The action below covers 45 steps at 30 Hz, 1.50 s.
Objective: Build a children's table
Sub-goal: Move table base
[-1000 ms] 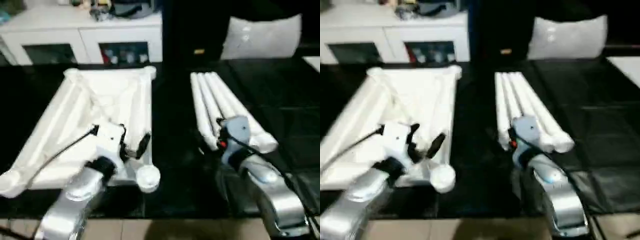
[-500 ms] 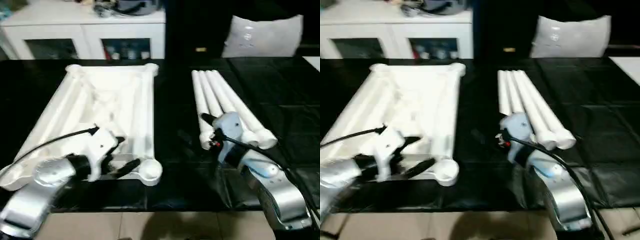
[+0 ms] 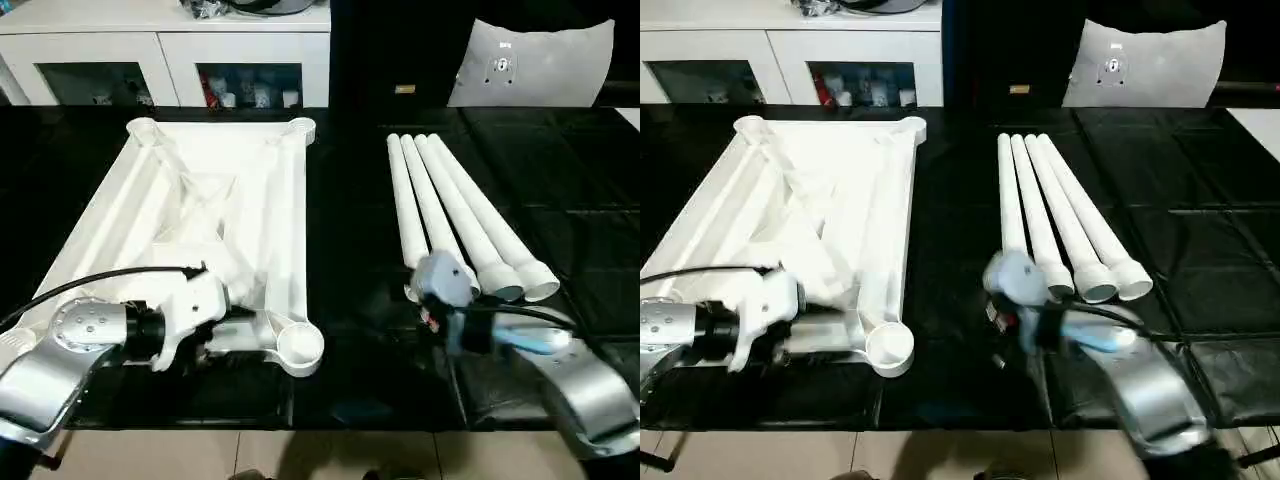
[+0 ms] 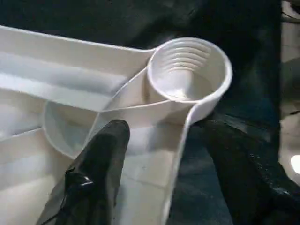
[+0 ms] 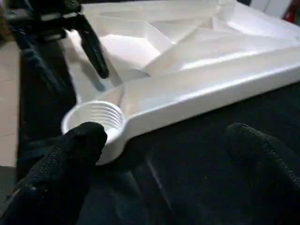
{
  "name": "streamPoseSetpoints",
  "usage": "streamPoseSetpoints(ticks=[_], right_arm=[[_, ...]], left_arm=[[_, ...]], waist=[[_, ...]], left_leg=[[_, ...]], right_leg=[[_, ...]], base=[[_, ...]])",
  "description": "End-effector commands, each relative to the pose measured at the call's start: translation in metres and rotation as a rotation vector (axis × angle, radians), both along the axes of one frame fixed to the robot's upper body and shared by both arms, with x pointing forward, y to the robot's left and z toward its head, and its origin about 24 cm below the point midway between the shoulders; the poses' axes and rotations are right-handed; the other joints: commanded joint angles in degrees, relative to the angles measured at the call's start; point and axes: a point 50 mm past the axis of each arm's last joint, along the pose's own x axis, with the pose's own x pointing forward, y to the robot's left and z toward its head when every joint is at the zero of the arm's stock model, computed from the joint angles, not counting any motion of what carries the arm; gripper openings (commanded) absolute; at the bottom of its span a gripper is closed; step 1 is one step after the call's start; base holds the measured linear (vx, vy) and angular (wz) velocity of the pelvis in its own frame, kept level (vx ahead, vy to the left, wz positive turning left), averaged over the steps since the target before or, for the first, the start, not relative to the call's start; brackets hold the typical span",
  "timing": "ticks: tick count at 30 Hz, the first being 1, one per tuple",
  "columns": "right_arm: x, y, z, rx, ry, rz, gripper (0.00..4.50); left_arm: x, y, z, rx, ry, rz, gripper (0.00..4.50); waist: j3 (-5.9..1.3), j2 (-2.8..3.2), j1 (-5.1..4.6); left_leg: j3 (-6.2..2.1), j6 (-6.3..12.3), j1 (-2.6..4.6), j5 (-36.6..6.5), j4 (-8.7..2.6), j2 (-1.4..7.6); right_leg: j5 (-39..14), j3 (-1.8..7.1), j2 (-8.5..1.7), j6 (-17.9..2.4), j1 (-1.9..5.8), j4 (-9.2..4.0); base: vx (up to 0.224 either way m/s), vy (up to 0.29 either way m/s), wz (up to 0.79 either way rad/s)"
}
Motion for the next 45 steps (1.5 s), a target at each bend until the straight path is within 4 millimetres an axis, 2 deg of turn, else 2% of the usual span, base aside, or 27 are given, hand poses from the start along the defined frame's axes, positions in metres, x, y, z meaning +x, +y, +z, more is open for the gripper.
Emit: streamPoseSetpoints(ticks=[1,3,5,8,9,11,13,20,27,31,32,36,39,43,44,45], right_arm=[[-0.004,0.001,0.000,-0.008,0.015,0.020,4.50],[-0.005,0.001,0.000,-0.009,0.015,0.021,4.50],[-0.007,0.002,-0.002,-0.022,0.019,0.031,4.50],[-0.011,0.004,-0.003,-0.024,0.030,0.047,4.50],[-0.011,0.004,-0.003,-0.024,0.030,0.047,4.50],[-0.015,0.006,-0.003,-0.023,0.046,0.067,4.50],[-0.019,0.008,-0.005,-0.025,0.069,0.086,4.50],[-0.025,0.005,-0.009,-0.062,0.115,0.118,4.50],[-0.029,0.002,-0.009,-0.077,0.151,0.138,4.50],[-0.028,0.001,-0.010,-0.090,0.146,0.133,4.50],[-0.027,0.000,-0.010,-0.092,0.143,0.128,4.50],[-0.025,-0.001,-0.009,-0.089,0.144,0.113,4.50],[-0.021,-0.002,-0.010,-0.096,0.140,0.090,4.50],[-0.016,-0.002,-0.009,-0.097,0.122,0.061,4.50],[-0.012,-0.004,-0.009,-0.097,0.115,0.025,4.50],[-0.012,-0.004,-0.009,-0.097,0.115,0.025,4.50]], left_arm=[[-0.002,-0.001,0.003,0.019,0.001,-0.036,2.66],[-0.002,0.000,0.002,0.026,0.005,-0.040,2.58],[0.000,0.004,-0.005,0.076,-0.003,-0.034,2.34],[0.002,0.006,-0.010,0.106,-0.006,-0.029,2.14],[0.002,0.006,-0.010,0.106,-0.006,-0.029,2.14],[0.002,0.006,-0.012,0.110,-0.002,-0.028,1.86],[0.002,0.006,-0.012,0.107,0.001,-0.026,1.83],[0.001,0.006,-0.015,0.109,0.011,-0.028,1.27],[0.000,0.002,-0.020,0.104,0.018,-0.025,0.67],[0.001,-0.002,-0.022,0.106,0.012,-0.020,0.48],[0.004,-0.006,-0.022,0.088,-0.005,-0.010,0.30],[0.013,-0.016,-0.022,0.062,-0.044,0.029,0.08],[0.021,-0.022,-0.024,0.057,-0.080,0.068,0.08],[0.031,-0.030,-0.022,0.028,-0.141,0.097,0.08],[0.036,-0.036,-0.021,0.026,-0.175,0.092,0.08],[0.036,-0.036,-0.021,0.026,-0.175,0.092,0.08]], waist=[[-1.89,0.24,0.15],[-1.77,0.21,0.05],[-1.68,0.31,0.05],[-1.88,0.38,-0.03],[-1.90,0.44,-0.04],[-1.93,0.43,-0.04],[-1.86,0.47,0.06],[-1.75,0.50,0.09],[-1.62,0.43,0.05],[-1.86,0.38,0.04],[-1.89,0.38,-0.04],[-2.29,0.14,-0.07],[-2.48,0.00,0.01],[-2.61,-0.27,0.06],[-2.73,-0.53,0.15],[-2.57,-0.44,0.15]], left_leg=[[-1.11,4.87,-0.21,-8.2,-5.88,5.19],[-1.08,3.55,-0.07,-10.4,-6.01,5.15],[-0.74,3.02,-0.08,-9.8,-6.04,5.25],[-0.52,3.00,-0.02,-8.2,-6.02,5.31],[-0.55,3.07,-0.06,-7.5,-6.01,5.30],[-0.51,3.48,-0.07,-6.2,-6.02,5.33],[-0.47,3.56,-0.04,-6.5,-6.08,5.32],[-0.41,3.76,-0.02,-6.9,-6.23,5.46],[-0.44,3.58,0.00,-7.7,-6.37,5.55],[-0.45,3.61,0.04,-6.9,-6.32,5.63],[-0.44,3.64,-0.05,-6.3,-6.29,5.63],[-0.30,4.79,-0.14,-3.1,-5.92,5.49],[-0.21,5.75,-0.22,-0.8,-5.63,5.37],[-0.11,6.66,-0.17,0.6,-5.44,5.30],[-0.08,6.79,-0.18,0.5,-5.42,5.32],[-0.08,6.93,-0.14,0.3,-5.52,5.37]], right_leg=[[-7.4,3.17,-5.20,-17.0,2.92,-4.12],[-10.1,3.31,-5.15,-16.5,2.77,-4.32],[-10.8,3.45,-5.16,-15.7,2.67,-4.54],[-8.6,3.44,-5.00,-15.2,2.61,-4.38],[-7.6,3.43,-5.01,-15.4,2.65,-4.29],[-4.9,3.38,-5.00,-16.2,2.66,-4.16],[-4.7,3.35,-4.99,-16.4,2.76,-4.20],[-4.9,3.40,-5.15,-16.8,2.75,-4.34],[-6.7,3.47,-5.16,-16.4,2.71,-4.53],[-6.3,3.48,-5.24,-16.4,2.75,-4.55],[-5.2,3.45,-5.23,-16.7,2.82,-4.44],[-1.5,3.41,-5.32,-17.1,3.15,-4.23],[0.6,3.33,-5.31,-17.5,3.29,-4.15],[0.5,3.25,-5.24,-17.6,3.27,-4.19],[-0.2,3.25,-5.30,-17.5,3.39,-4.14],[-1.1,3.25,-5.24,-17.3,3.21,-4.35]], base=[[0.000,0.000,0.00],[0.000,0.000,0.00],[0.000,0.000,0.00],[0.000,0.000,0.00],[0.000,0.000,0.00],[0.000,0.000,0.00],[0.000,0.000,0.00],[0.000,0.000,0.00],[0.000,0.000,0.00],[0.000,0.000,0.00],[0.000,0.000,0.00],[0.000,0.000,0.00],[0.000,0.000,0.00],[0.000,0.000,0.00],[0.000,0.000,0.00],[0.000,0.000,0.00]])
